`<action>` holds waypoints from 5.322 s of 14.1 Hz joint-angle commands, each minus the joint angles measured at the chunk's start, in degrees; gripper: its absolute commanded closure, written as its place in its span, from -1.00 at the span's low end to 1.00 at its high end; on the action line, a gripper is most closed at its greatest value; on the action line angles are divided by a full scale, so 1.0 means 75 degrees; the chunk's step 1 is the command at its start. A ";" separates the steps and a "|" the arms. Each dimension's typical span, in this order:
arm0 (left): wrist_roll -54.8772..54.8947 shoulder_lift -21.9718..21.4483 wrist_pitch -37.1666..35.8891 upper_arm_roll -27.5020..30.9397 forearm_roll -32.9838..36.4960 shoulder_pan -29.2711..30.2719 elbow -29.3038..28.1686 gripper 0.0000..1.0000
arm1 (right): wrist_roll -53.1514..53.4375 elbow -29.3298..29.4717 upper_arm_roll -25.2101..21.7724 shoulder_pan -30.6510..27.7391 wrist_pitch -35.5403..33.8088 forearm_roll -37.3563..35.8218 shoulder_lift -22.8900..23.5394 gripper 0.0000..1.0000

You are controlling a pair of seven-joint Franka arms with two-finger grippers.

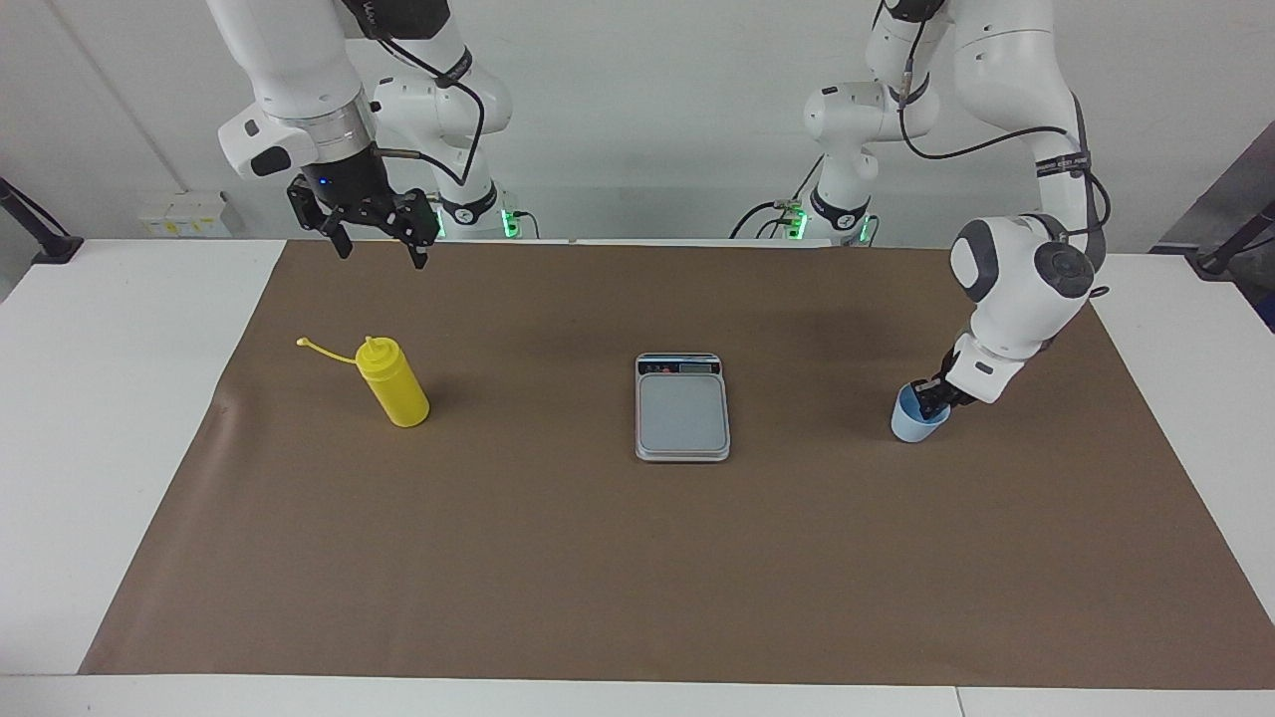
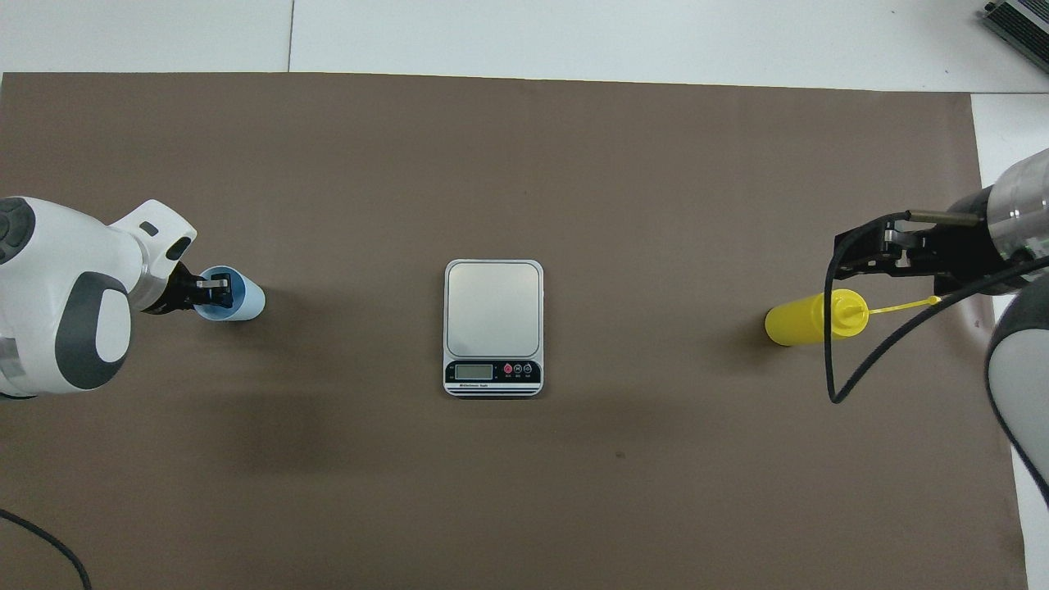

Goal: Pour seasoning into cup on scale with both arms

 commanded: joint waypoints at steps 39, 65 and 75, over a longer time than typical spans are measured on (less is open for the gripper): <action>-0.4550 0.1359 -0.0359 -0.0071 0.0131 -0.4549 0.2415 0.94 | -0.0174 0.0054 0.0033 -0.0101 -0.0111 0.0091 0.0014 -1.00; 0.0337 -0.1617 -0.4097 0.0093 0.0236 -0.1234 0.2930 -1.00 | -0.0186 0.0054 0.0022 -0.0136 -0.0123 0.0102 0.0014 -1.00; 0.0512 -0.1582 -0.5363 0.0046 0.0201 -0.0670 0.3987 -1.00 | -0.0127 -0.0520 0.0022 -0.0451 0.1082 0.0102 -0.0115 -1.00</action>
